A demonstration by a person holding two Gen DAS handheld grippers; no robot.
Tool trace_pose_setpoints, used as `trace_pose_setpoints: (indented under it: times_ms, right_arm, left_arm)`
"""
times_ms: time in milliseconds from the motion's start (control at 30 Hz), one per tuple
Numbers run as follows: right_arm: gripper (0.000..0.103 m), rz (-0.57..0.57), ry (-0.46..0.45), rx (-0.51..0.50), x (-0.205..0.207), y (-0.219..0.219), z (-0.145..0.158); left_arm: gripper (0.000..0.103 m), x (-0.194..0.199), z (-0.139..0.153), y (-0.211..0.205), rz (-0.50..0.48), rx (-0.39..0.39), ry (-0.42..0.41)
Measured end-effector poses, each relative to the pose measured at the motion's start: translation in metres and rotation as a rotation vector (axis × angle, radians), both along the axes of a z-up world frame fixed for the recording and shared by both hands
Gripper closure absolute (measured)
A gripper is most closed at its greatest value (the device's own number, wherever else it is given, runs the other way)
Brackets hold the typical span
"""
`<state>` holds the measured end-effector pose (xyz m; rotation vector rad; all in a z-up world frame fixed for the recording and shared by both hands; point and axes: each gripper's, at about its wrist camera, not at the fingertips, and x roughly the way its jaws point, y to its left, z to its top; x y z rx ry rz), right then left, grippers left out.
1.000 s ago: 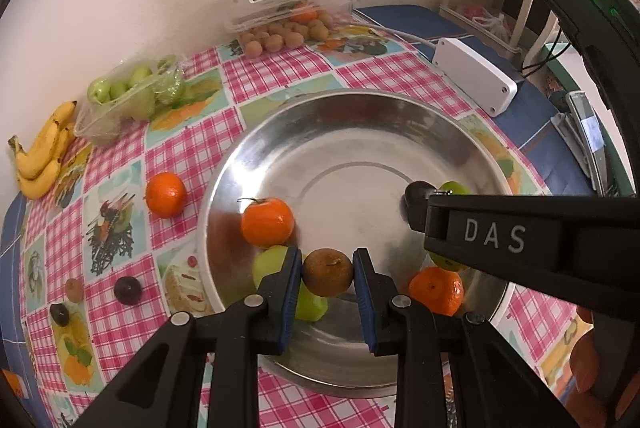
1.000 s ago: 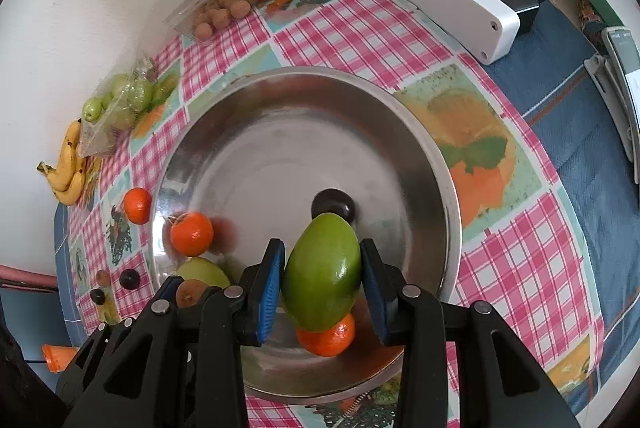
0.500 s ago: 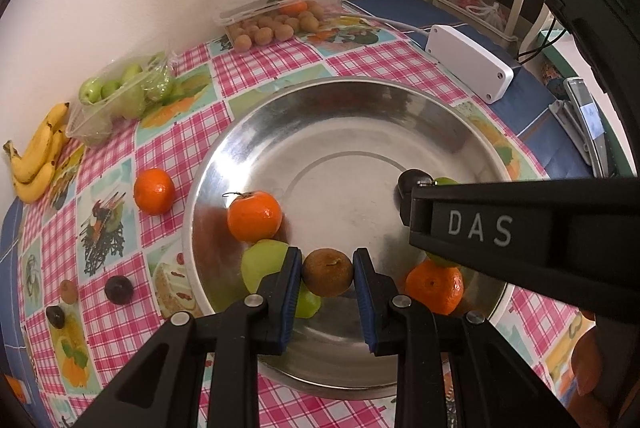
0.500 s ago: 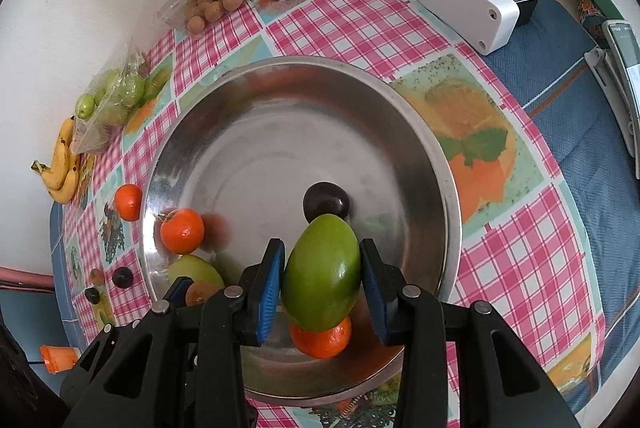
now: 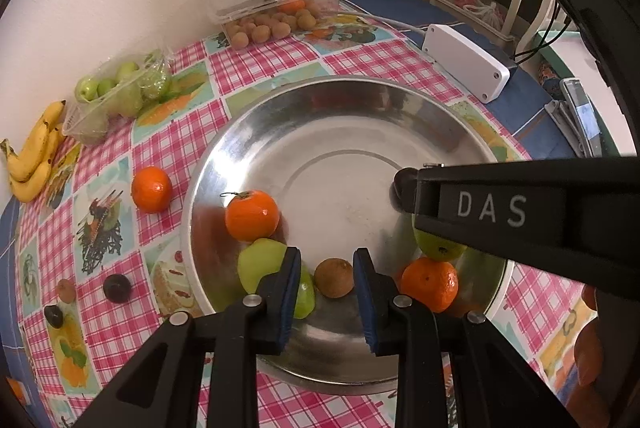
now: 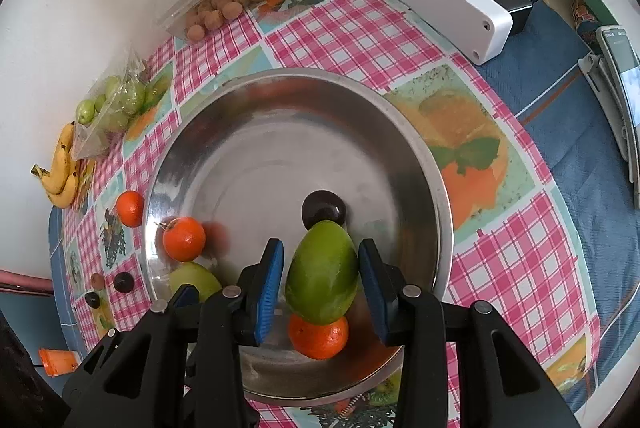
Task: Organize fruits
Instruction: 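Open the right gripper to drop the green fruit while the left releases the kiwi into the bowl, then withdraw both open grippers from the bowl toward the remaining fruit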
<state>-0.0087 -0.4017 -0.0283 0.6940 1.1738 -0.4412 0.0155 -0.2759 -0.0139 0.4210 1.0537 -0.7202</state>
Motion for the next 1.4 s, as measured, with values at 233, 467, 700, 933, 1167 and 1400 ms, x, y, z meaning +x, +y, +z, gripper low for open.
trace_pose_setpoints:
  times_ms: [233,467,700,933,1167,1400]
  right_arm:
    - [0.053,-0.001,-0.047,-0.023,-0.001,0.0,0.016]
    - [0.045,0.001,-0.055,-0.032,-0.001,0.001,0.019]
    - [0.036,0.011,-0.038,-0.031,0.002,0.003,0.015]
    - [0.036,0.044,-0.021,-0.045,0.009,0.014,0.014]
    - [0.036,0.105,-0.016,-0.075,0.018,0.034,0.02]
    - [0.036,0.145,-0.001,-0.094,0.025,0.046,0.019]
  left_arm:
    - [0.071,0.001,0.01,0.005,0.008,-0.028,-0.002]
    - [0.058,0.017,0.01,0.02,0.093,-0.02,0.036]
    - [0.057,0.049,-0.001,0.061,0.33,0.001,0.105]
    - [0.057,0.079,-0.003,0.112,0.514,-0.035,0.139]
    - [0.056,0.09,-0.004,0.137,0.593,-0.041,0.154]
    - [0.044,0.09,-0.003,0.144,0.608,-0.039,0.152]
